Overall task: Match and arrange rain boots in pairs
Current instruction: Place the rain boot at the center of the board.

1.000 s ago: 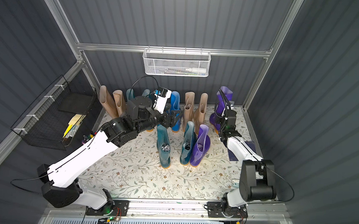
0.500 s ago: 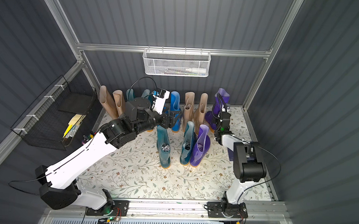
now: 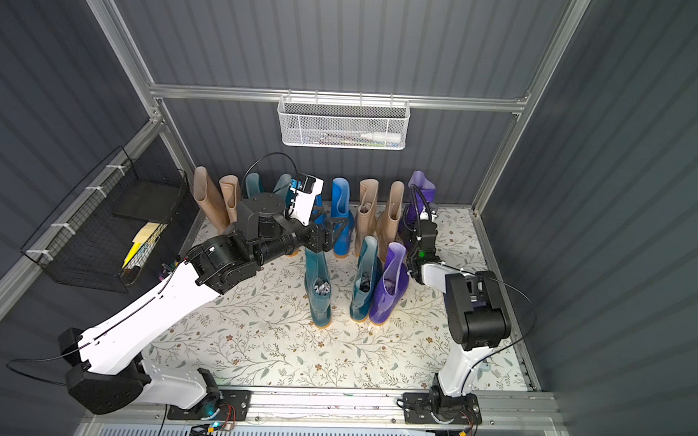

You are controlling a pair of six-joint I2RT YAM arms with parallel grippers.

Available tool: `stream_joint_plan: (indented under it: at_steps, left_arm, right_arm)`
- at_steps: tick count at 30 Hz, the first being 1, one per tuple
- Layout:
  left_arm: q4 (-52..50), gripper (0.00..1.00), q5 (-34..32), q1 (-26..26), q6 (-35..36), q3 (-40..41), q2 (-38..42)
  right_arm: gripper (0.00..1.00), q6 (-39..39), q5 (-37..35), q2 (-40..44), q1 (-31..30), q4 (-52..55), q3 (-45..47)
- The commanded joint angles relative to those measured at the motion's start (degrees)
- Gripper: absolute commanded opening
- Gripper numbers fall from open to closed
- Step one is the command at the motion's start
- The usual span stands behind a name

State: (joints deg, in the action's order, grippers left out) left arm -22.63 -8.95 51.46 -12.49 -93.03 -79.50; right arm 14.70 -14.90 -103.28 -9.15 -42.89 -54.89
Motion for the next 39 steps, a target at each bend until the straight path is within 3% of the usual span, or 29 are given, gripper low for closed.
stream_joint_plan:
  at_steps: [1, 13, 17, 25, 28, 36, 39]
  left_arm:
    - [1.3, 0.77, -0.5, 0.2, -0.8, 1.0, 2.0]
    - [2.1, 0.79, -0.5, 0.2, -1.4, 3.4, 4.1]
    - [2.2, 0.80, -0.6, 0.2, -1.5, 3.9, 4.4]
    - [2.4, 0.80, -0.7, 0.2, -1.0, 4.1, 4.2]
    - [2.3, 0.81, -1.1, 0.2, -0.8, 4.0, 4.2]
    - [1.8, 0.81, -1.9, 0.2, -0.5, 4.0, 4.6]
    - [1.7, 0.82, -1.8, 0.2, -0.5, 4.0, 4.7]
  right_arm:
    - [0.27, 1.6, -1.1, 1.8, -0.4, -1.1, 1.1]
    - [0.64, 2.5, -0.8, 5.0, -0.4, 2.7, 2.7]
    - [0.67, 3.5, -0.2, 5.6, -0.3, 3.5, 3.4]
    - [0.42, 3.5, 1.0, 3.4, -0.3, 4.0, 1.8]
    - [0.37, 3.4, 1.1, 2.0, -0.4, 4.5, 0.1]
    - [0.36, 3.2, 2.0, 0.2, -0.4, 4.8, -1.8]
    - [0.43, 3.8, 2.5, 1.4, -0.3, 4.6, -0.7]
